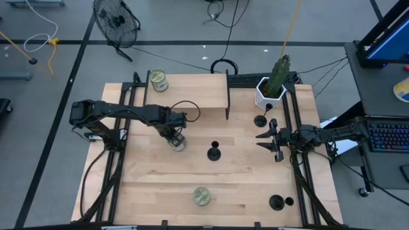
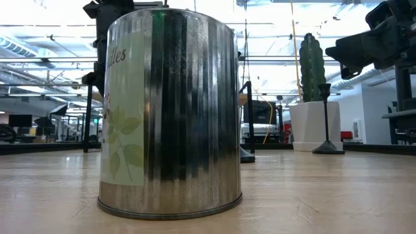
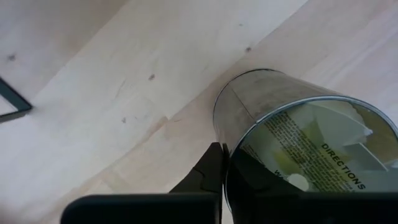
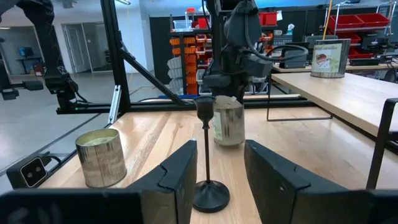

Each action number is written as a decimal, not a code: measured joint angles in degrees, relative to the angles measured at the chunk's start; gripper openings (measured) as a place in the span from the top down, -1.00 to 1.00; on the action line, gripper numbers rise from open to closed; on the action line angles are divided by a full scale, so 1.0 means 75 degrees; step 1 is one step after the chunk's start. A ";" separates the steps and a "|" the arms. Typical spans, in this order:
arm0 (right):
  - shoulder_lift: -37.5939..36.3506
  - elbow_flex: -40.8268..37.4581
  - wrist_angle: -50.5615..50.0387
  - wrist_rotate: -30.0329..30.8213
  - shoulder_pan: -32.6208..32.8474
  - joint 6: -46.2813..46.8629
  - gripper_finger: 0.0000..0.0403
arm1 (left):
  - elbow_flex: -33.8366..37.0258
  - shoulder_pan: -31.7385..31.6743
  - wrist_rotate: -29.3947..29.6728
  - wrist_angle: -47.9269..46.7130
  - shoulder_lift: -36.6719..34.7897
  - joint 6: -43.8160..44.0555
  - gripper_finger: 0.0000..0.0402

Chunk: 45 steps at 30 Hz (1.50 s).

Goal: Pick & Place candle stick holders
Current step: Put the top green scented candle on the shelf

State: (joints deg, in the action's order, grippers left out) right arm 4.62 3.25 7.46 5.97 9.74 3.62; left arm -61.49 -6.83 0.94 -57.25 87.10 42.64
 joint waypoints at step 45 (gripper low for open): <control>0.0000 0.0002 0.0061 0.0001 0.0003 0.0023 0.38 | -0.5926 -0.2318 0.0879 -0.1851 -0.0128 -0.1825 1.00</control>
State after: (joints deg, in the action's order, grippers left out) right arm 4.62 3.27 7.92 5.98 9.76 3.79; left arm -105.94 -24.21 7.54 -71.14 86.14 28.96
